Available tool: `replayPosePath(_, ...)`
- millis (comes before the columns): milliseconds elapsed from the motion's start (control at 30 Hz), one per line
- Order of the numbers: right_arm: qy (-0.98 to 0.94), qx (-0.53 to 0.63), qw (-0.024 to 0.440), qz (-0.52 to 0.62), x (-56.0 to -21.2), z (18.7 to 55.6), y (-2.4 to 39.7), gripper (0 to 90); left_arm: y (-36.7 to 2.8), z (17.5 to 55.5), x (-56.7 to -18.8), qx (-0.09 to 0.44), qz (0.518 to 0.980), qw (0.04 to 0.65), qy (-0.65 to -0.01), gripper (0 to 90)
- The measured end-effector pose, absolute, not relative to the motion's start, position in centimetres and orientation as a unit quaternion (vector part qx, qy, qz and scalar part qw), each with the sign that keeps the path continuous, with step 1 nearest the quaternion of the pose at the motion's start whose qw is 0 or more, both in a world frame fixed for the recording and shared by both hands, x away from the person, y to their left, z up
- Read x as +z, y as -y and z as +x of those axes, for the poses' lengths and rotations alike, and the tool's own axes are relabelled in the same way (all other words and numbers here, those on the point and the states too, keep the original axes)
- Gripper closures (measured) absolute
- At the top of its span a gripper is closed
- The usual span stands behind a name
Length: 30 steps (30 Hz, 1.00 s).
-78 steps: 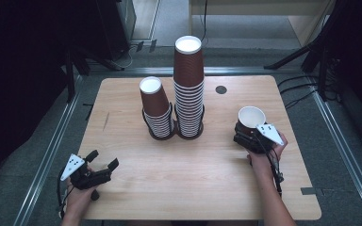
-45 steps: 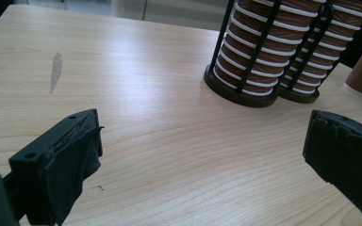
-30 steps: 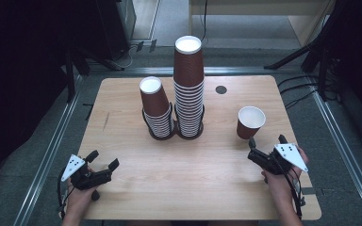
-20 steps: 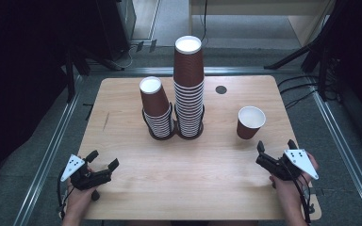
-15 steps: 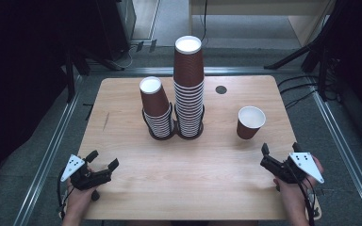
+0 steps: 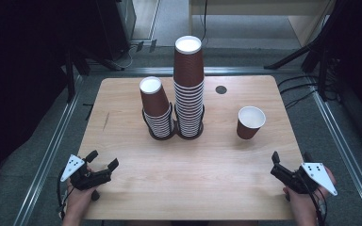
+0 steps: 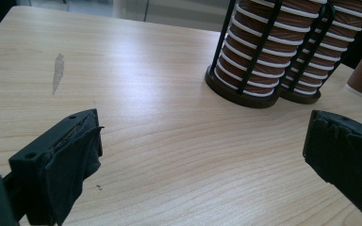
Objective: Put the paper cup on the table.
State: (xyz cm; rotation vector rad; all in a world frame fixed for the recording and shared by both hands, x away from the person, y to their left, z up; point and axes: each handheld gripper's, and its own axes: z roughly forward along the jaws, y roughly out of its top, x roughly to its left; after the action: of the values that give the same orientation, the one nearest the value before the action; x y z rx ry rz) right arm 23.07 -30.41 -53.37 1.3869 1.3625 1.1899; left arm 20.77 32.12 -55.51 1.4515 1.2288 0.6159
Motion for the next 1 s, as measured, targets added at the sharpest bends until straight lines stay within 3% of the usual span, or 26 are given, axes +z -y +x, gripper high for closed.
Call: replayPosePath(1000,-0.549,0.470,0.415,0.552,-54.6,19.7,32.1,0.0,-32.1,20.7,-55.5,0.261,0.610,0.540,-0.518,0.0)
